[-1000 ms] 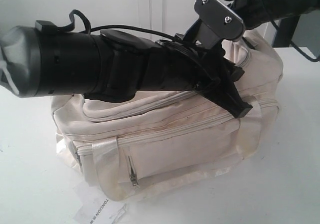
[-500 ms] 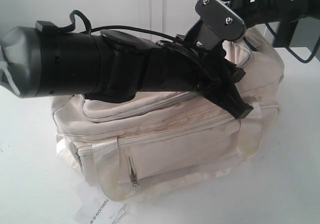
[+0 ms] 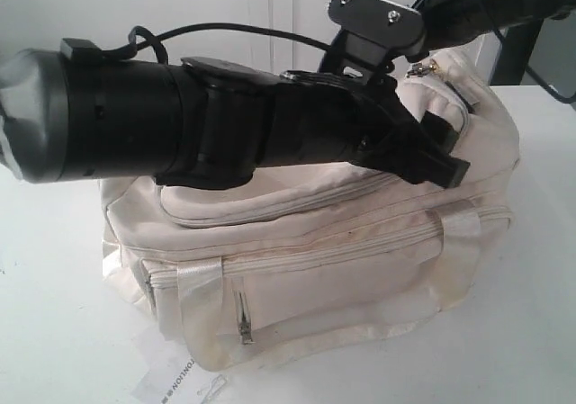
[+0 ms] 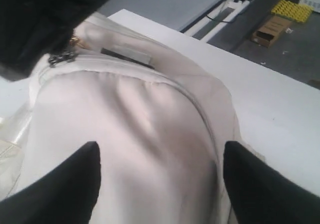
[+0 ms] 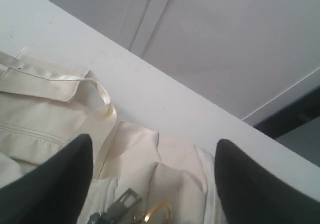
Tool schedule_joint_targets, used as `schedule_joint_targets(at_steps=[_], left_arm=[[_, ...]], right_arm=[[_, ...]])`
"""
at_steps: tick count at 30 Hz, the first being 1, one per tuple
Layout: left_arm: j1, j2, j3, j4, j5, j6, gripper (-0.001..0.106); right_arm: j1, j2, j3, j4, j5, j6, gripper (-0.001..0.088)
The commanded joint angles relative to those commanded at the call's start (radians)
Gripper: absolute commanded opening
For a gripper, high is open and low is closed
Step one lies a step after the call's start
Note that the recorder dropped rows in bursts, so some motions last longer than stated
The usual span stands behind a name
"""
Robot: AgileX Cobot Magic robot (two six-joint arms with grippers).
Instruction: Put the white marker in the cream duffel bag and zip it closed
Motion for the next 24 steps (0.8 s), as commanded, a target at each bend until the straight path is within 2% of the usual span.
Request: schedule_joint_targets(at_steps=[4, 8, 12, 14, 16, 19, 22, 24], left_arm=[[0.0, -0.041, 0.0, 0.0, 0.024, 0.0, 0.073], [0.0, -0.086, 0.027, 0.0, 0.03, 0.0, 0.072], [0.0, -0.129, 0.085, 0.0, -0.008, 0.052, 0.068], [0.0, -0.153, 0.119, 0.0, -0.038, 0.054, 0.065], [0.0, -0.171, 0.153, 0.0, -0.072, 0.079, 0.063], [0.0, -0.194, 0.188, 0.0, -0.178, 0.15, 0.06], [0.0, -0.214, 0.205, 0.0, -0.35, 0.179, 0.059], [0.0, -0.224, 0.211, 0.0, -0.456, 0.197, 0.059]], right_arm=[[-0.013, -0.017, -0.053, 0.0, 0.178, 0.046, 0.0652], [-0.076, -0.015, -0.118, 0.049, 0.35, 0.057, 0.0624], [-0.158, -0.008, -0.142, 0.164, 0.415, 0.021, 0.0621], [-0.181, 0.017, -0.142, 0.229, 0.459, -0.034, 0.0621], [-0.194, 0.047, -0.142, 0.236, 0.489, -0.049, 0.0621], [-0.199, 0.079, -0.142, 0.236, 0.505, -0.049, 0.0568], [-0.199, 0.107, -0.142, 0.236, 0.503, -0.049, 0.0477], [-0.199, 0.121, -0.142, 0.233, 0.51, -0.06, 0.0352]])
